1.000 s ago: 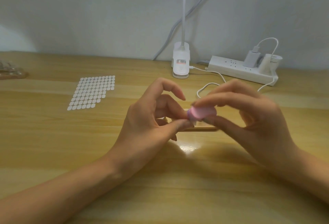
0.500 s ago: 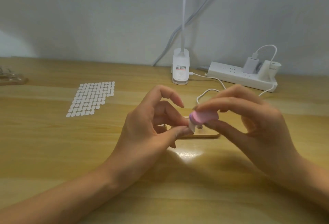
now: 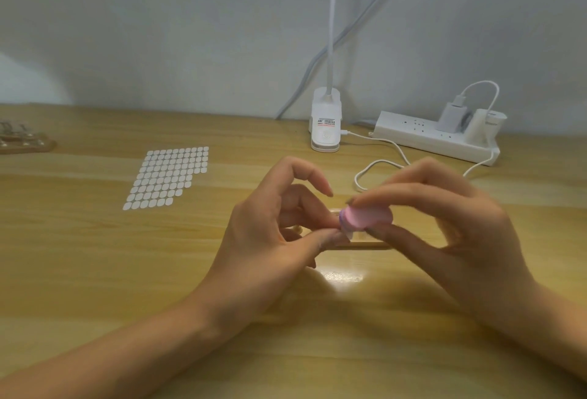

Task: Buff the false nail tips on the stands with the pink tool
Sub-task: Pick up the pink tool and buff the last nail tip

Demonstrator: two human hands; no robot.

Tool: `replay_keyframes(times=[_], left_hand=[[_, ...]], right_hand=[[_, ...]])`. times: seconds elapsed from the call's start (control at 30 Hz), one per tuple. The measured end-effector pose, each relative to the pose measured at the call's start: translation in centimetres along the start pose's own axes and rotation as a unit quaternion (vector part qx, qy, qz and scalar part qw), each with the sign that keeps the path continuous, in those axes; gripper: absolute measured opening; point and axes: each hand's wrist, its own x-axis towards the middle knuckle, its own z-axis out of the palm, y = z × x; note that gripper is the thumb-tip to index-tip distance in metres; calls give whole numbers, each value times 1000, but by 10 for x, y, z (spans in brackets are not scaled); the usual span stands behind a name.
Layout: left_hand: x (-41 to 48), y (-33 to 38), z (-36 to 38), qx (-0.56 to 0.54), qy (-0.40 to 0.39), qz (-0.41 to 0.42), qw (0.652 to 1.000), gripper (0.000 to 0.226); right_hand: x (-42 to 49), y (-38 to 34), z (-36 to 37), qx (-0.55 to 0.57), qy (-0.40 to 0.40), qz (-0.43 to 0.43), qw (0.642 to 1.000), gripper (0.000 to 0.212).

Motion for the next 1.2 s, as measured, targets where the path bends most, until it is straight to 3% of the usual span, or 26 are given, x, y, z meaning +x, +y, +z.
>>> replay_keyframes(times=[0.13, 0.27, 0.4, 0.53, 0.67, 0.8, 1.03, 1.2], left_hand=[[-1, 0, 1, 2, -6, 1, 1000, 36], [-1, 0, 2, -3, 1, -1, 1000, 37], [-2, 0, 2, -8, -11, -5, 1000, 35], [-1, 0, 1, -1, 5, -10, 1000, 36], [-1, 0, 2, -1, -2, -10, 1000, 35], [-1, 1, -1, 2, 4, -10, 1000, 37], [-4, 4, 2, -39, -9, 1, 999, 36], [-3, 1, -1, -42, -11, -6, 999, 42]], right_hand=[[-4, -6, 6, 10, -30, -29, 999, 18], [1, 0, -2, 0, 8, 12, 1000, 21], [-4, -6, 6, 14, -34, -24, 999, 18], [0, 3, 0, -4, 8, 17, 1000, 20], [-3, -2, 7, 3, -26, -31, 999, 20], [1, 7, 0, 6, 11, 23, 1000, 21], [0, 9, -2, 36, 10, 35, 999, 21], [-3, 0, 2, 32, -27, -1, 999, 21]])
